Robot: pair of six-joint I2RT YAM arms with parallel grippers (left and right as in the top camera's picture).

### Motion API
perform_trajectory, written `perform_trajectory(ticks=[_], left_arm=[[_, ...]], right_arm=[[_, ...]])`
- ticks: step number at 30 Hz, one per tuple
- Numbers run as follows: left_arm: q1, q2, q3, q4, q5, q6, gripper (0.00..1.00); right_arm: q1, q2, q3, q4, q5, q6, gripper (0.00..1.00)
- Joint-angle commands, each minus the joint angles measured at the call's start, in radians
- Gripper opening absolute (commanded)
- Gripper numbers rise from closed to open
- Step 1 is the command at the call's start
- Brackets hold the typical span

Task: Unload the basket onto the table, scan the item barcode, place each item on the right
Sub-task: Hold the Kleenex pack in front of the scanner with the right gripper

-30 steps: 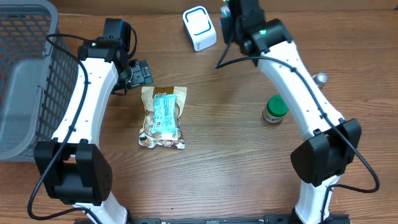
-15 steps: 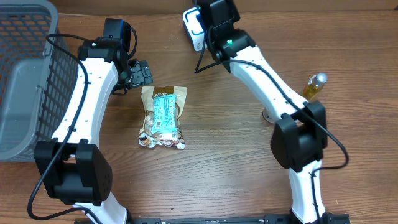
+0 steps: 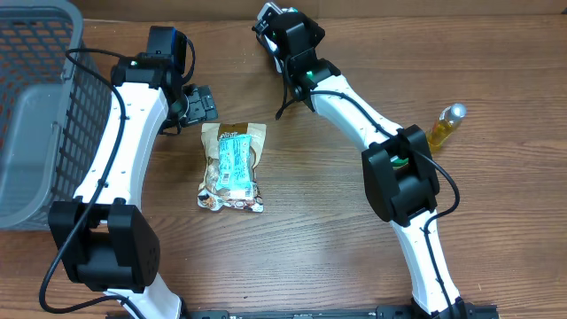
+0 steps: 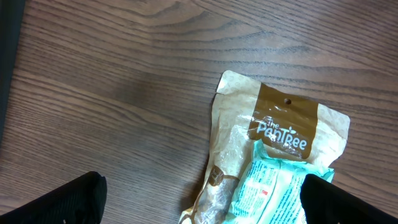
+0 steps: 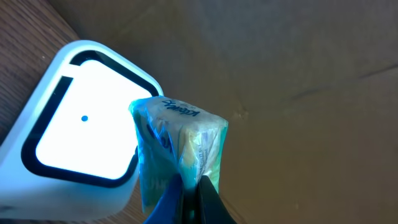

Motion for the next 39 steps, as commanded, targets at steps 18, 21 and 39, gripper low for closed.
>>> perform_trajectory(ticks=[18,21,39], left_arm=[[-0.009,-0.014,0.013,0.002,-0.009,0.015,1.00],[-0.009,-0.014,0.013,0.002,-0.009,0.015,1.00],[-0.009,-0.013,0.013,0.002,-0.009,0.015,1.00]], right_arm=[[-0.010,0.033,0.010,0.089,-0.098,-0.080,0.04],[-0.009,0.053,0.010,0.092,-0.097,-0.081,0.04],[-0.010,-0.029,0.011,0.096,-0.045,0.102,0.04]])
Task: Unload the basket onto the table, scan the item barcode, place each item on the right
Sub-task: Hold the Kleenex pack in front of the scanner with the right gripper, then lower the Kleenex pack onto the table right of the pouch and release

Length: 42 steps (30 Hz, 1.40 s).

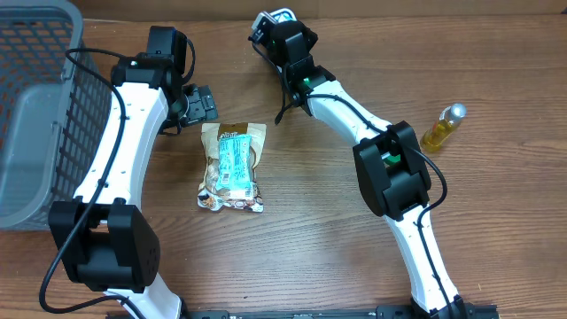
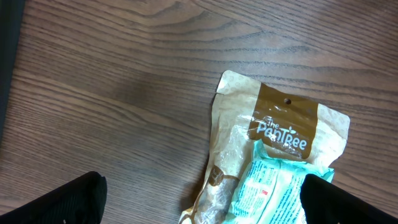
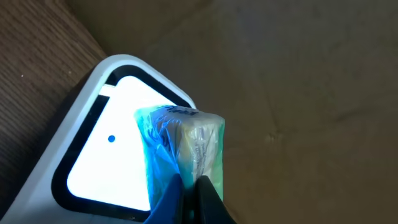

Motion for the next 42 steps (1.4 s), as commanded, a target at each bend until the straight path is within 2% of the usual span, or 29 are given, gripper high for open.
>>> perform_trajectory(ticks=[1,5,10,13,17,22,31,36,37,38,42], left_arm=[[-0.009,-0.013,0.013,0.002,-0.009,0.015,1.00],[-0.009,-0.013,0.013,0.002,-0.009,0.015,1.00],[-0.009,-0.013,0.013,0.002,-0.009,0.015,1.00],[-0.009,-0.014,0.013,0.002,-0.009,0.015,1.00],[-0.009,-0.013,0.013,0.002,-0.009,0.015,1.00],[-0.009,-0.014,0.013,0.002,-0.009,0.015,1.00],[-0.009,-0.014,0.013,0.002,-0.009,0.015,1.00],[-0.009,-0.013,0.013,0.002,-0.009,0.015,1.00],[-0.009,-0.013,0.013,0.002,-0.009,0.015,0.99],[-0.009,-0.013,0.013,0.002,-0.009,0.015,1.00],[-0.009,-0.013,0.013,0.002,-0.009,0.015,1.00]], right_arm=[[-0.003,-0.130,0.011,-0.037,0.026,0.151,0.04],[-0.003,-0.236,0.011,-0.222,0.024,0.317,0.04],[-0.016,-0.350,0.011,-0.637,0.021,0.565,0.04],[-0.035,-0.376,0.011,-0.991,-0.115,0.733,0.04],[-0.070,-0.363,-0.015,-1.257,-0.395,0.883,0.04],[-0.092,-0.362,-0.132,-1.321,-0.465,1.002,0.04],[-0.092,-0.362,-0.319,-1.316,-0.428,1.044,0.04],[-0.093,-0.362,-0.346,-1.344,-0.313,1.118,0.19],[-0.093,-0.362,-0.345,-1.348,-0.313,1.118,0.34],[-0.093,-0.362,-0.345,-1.350,-0.313,1.118,0.57],[-0.093,-0.362,-0.323,-1.403,-0.392,1.106,0.69]])
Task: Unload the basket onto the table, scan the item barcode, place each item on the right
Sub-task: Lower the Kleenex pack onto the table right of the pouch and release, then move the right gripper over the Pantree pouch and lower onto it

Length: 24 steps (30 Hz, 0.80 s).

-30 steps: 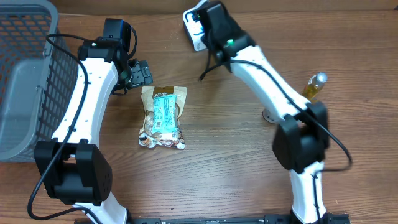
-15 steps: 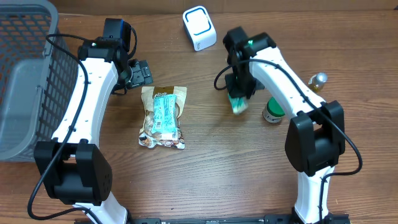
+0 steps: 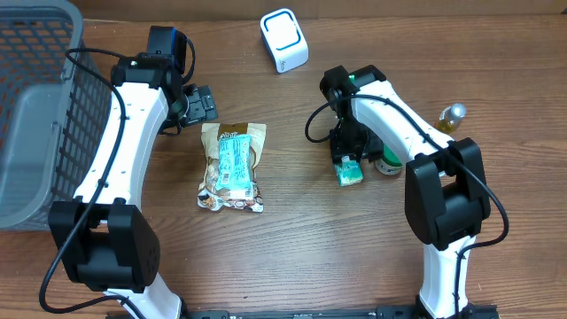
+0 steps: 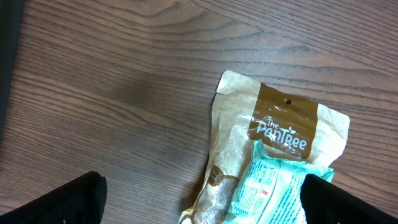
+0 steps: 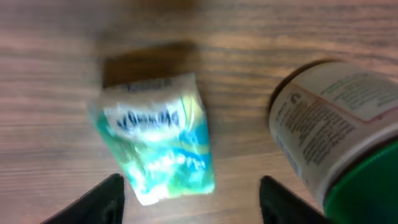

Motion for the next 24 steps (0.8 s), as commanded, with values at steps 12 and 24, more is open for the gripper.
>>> perform_trajectory(ticks=[12,24], left_arm=[[-0.009,-0.014,0.013,0.002,-0.009,0.015,1.00],[-0.009,-0.013,0.013,0.002,-0.009,0.015,1.00]], right_arm=[[0.013,-0.013,0.208,-0.018,-0.504,0.014,0.79],[0.100,-0.012,0.201,0.259,-0.732,-0.005,1.00]])
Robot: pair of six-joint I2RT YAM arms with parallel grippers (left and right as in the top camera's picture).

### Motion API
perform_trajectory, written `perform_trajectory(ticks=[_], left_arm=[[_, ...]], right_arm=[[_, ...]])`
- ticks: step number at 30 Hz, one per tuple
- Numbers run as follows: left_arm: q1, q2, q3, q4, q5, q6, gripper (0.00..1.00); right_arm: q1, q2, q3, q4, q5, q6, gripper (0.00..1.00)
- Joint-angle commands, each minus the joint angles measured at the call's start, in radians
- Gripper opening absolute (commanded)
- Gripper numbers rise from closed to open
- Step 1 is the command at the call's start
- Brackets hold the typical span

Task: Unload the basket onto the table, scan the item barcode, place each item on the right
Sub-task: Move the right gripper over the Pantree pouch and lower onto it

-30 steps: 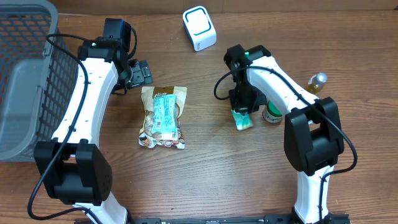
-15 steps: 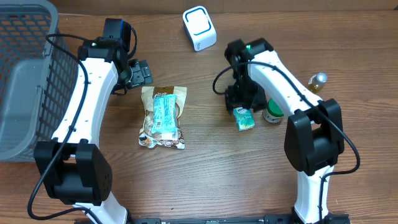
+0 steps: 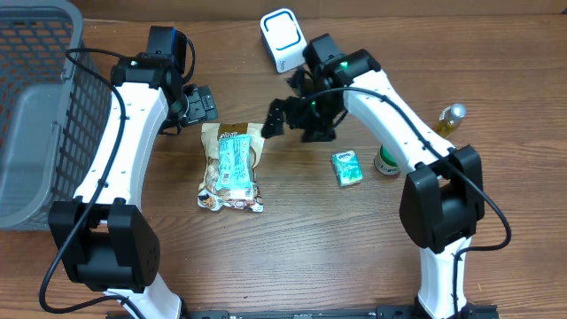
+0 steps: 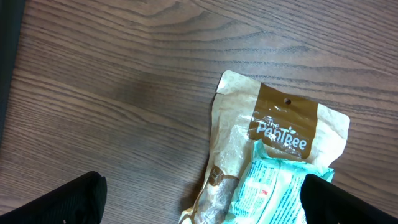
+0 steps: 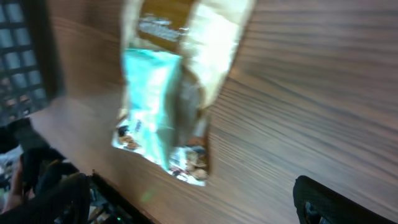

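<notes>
The white scanner (image 3: pixel 283 37) stands at the table's far edge. A small teal pack (image 3: pixel 347 167) lies on the table, held by nothing. A tan snack bag with a teal label (image 3: pixel 230 164) lies flat at the centre left; it shows blurred in the right wrist view (image 5: pixel 168 93) and sharp in the left wrist view (image 4: pixel 273 149). My right gripper (image 3: pixel 294 120) hangs open just right of the bag's top, its jaws (image 5: pixel 193 205) empty. My left gripper (image 3: pixel 197 105) is open above the bag's top-left, its jaws (image 4: pixel 202 202) wide apart and empty.
A grey wire basket (image 3: pixel 35 115) fills the left edge. A green-lidded can (image 3: pixel 387 160) stands right of the teal pack. A yellow bottle (image 3: pixel 448 124) lies at the far right.
My right gripper was open over the teal pack beside the can. Now it is further left and back, next to the snack bag's top. The pack stays on the table; the left arm is unchanged.
My right gripper held the teal pack in front of the scanner's lit window at the two oldest moments. Then the pack lay on the table by the can with the gripper open above it. Now the gripper is beside the snack bag. The left arm never moved.
</notes>
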Motion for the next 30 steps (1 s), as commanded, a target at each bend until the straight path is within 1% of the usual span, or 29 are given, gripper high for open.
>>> perform_trajectory(ticks=[1,3,5,8,16,30], left_arm=[[-0.009,-0.013,0.013,0.002,-0.009,0.015,1.00],[-0.009,-0.014,0.013,0.002,-0.009,0.015,1.00],[-0.009,-0.013,0.013,0.002,-0.009,0.015,1.00],[-0.009,-0.014,0.013,0.002,-0.009,0.015,0.99],[-0.009,-0.014,0.013,0.002,-0.009,0.015,1.00],[-0.009,-0.013,0.013,0.002,-0.009,0.015,1.00]], right_arm=[[0.045,-0.012,0.018,0.030,-0.052,-0.005,1.00],[0.069,-0.012,0.018,0.053,-0.024,0.008,1.00],[0.097,-0.012,0.018,0.079,0.084,0.084,1.00],[0.124,-0.012,0.018,0.106,0.156,0.155,1.00],[0.161,-0.012,0.018,0.123,0.159,0.151,1.00],[0.162,-0.009,0.018,0.143,0.187,0.151,0.99]])
